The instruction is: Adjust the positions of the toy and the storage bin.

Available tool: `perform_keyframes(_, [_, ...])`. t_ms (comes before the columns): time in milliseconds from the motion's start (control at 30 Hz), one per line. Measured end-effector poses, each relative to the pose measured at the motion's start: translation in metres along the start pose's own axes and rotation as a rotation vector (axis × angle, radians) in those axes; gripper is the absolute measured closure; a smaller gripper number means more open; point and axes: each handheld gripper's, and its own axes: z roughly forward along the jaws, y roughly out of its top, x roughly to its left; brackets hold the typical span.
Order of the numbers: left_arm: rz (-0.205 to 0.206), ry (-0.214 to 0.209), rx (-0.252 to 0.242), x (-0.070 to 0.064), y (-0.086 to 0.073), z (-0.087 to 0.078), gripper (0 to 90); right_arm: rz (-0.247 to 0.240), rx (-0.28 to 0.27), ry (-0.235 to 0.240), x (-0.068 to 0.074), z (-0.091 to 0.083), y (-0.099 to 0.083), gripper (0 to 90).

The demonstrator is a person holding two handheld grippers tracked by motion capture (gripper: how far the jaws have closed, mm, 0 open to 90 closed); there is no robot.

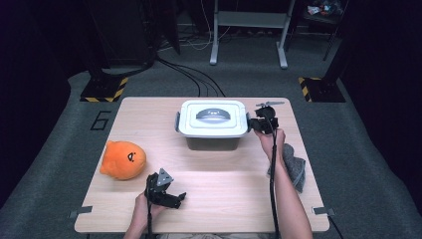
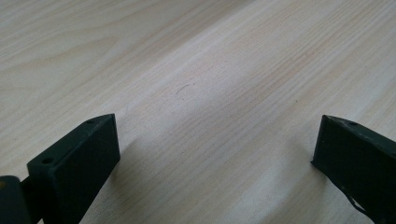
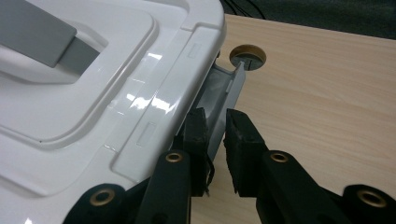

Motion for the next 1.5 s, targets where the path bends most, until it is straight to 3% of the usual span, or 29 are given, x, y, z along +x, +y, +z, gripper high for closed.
perform_keyframes(33, [0.001, -0.002, 0.001, 0.0, 0.0, 0.0, 0.1, -0.016, -0.001, -0.002, 0.0, -0.001, -0.001, 78.4])
perform_keyframes(300, [0.001, -0.002, 0.001, 0.0, 0.0, 0.0, 0.1, 0.008, 0.018, -0.001, 0.006, -0.013, -0.01, 77.2])
perform_keyframes(433, [0.001, -0.001, 0.001, 0.0, 0.0, 0.0, 0.1, 0.0, -0.007, 0.008, 0.003, -0.014, -0.011, 73.5])
perform_keyframes(533, [0.0, -0.002, 0.001, 0.0, 0.0, 0.0, 0.1, 0.008, -0.06, 0.008, -0.004, -0.016, -0.008, 73.3])
perform_keyframes(833, [0.001, -0.001, 0.001, 0.0, 0.0, 0.0, 0.1, 0.01, -0.058, -0.006, -0.015, 0.001, 0.007, 74.9])
perform_keyframes(900, [0.001, -0.002, 0.002, 0.0, 0.0, 0.0, 0.1, 0.002, -0.066, -0.026, -0.015, 0.005, 0.009, 75.9])
perform_keyframes(1000, [0.001, 0.0, 0.0, 0.0, 0.0, 0.0, 0.1, 0.028, -0.069, -0.002, -0.018, 0.008, 0.011, 76.0])
perform_keyframes(1267, [0.002, -0.002, 0.001, 0.0, 0.0, 0.0, 0.1, 0.023, -0.042, 0.018, -0.018, 0.018, 0.014, 80.2])
perform_keyframes(1500, [0.0, 0.001, -0.002, 0.0, 0.0, 0.0, 0.2, 0.035, -0.03, 0.01, -0.017, 0.013, 0.01, 80.1])
